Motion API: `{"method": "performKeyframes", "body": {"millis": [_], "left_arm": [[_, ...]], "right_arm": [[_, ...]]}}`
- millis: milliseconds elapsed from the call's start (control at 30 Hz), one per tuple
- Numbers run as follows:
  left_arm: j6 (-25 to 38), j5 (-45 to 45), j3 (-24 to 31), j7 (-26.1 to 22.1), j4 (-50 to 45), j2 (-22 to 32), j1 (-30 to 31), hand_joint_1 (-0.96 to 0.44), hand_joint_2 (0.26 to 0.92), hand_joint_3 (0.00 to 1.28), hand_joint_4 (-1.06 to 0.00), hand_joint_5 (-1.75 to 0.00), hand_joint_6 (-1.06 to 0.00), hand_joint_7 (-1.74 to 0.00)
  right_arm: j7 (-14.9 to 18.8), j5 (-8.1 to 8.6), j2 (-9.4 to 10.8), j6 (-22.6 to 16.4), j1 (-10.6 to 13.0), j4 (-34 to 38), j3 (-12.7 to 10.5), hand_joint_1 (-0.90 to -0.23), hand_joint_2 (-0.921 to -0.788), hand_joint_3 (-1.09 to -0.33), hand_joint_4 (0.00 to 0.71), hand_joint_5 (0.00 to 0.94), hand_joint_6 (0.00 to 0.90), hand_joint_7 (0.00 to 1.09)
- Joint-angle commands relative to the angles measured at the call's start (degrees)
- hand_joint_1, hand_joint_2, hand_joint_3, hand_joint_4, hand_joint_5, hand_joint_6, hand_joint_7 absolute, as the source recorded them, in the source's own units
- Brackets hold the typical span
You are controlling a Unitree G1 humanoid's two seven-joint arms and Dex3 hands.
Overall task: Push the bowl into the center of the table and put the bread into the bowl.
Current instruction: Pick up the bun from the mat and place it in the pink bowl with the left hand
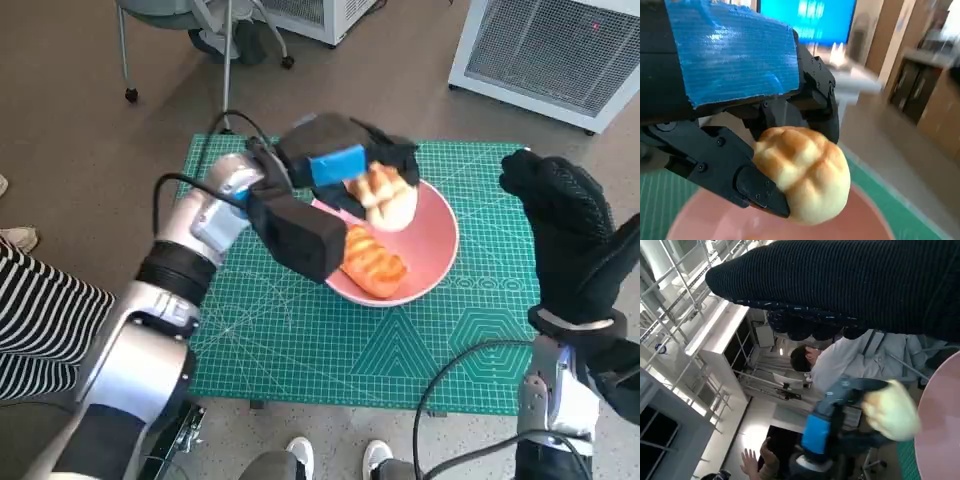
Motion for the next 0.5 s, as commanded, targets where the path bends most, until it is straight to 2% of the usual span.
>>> {"method": "performKeyframes", "body": {"millis": [33,133,300,500], "left_arm": [[5.0,1.8,-1.9,-3.1,0.7,0.2,-0.5,-0.28,0.751,0.01,-0.23,-0.05,-0.3,-0.19],[5.9,3.3,-3.1,-3.1,-0.5,1.1,-0.7,-0.41,0.741,0.0,-0.12,-0.01,-0.23,-0.08],[3.2,2.8,-2.9,-2.9,-1.1,2.4,-0.2,-0.57,0.754,0.01,-0.08,0.0,-0.2,-0.04],[3.0,-1.3,-0.2,-6.7,-2.1,3.0,0.6,-0.6,0.759,0.01,-0.06,0.0,-0.2,-0.03]], "right_arm": [[-0.5,-0.69,-0.2,0.4,0.5,0.2,0.2,-0.741,-0.921,-0.753,0.137,0.0,0.008,0.48],[-0.6,-0.79,-0.3,0.5,0.3,0.1,0.2,-0.741,-0.921,-0.752,0.137,0.001,0.008,0.48],[-1.0,-1.26,-0.3,0.6,-0.3,0.2,0.4,-0.741,-0.921,-0.751,0.139,0.001,0.01,0.48],[-1.3,-1.62,-0.5,0.9,-1.1,0.4,0.3,-0.738,-0.921,-0.748,0.141,0.002,0.012,0.48]]}}
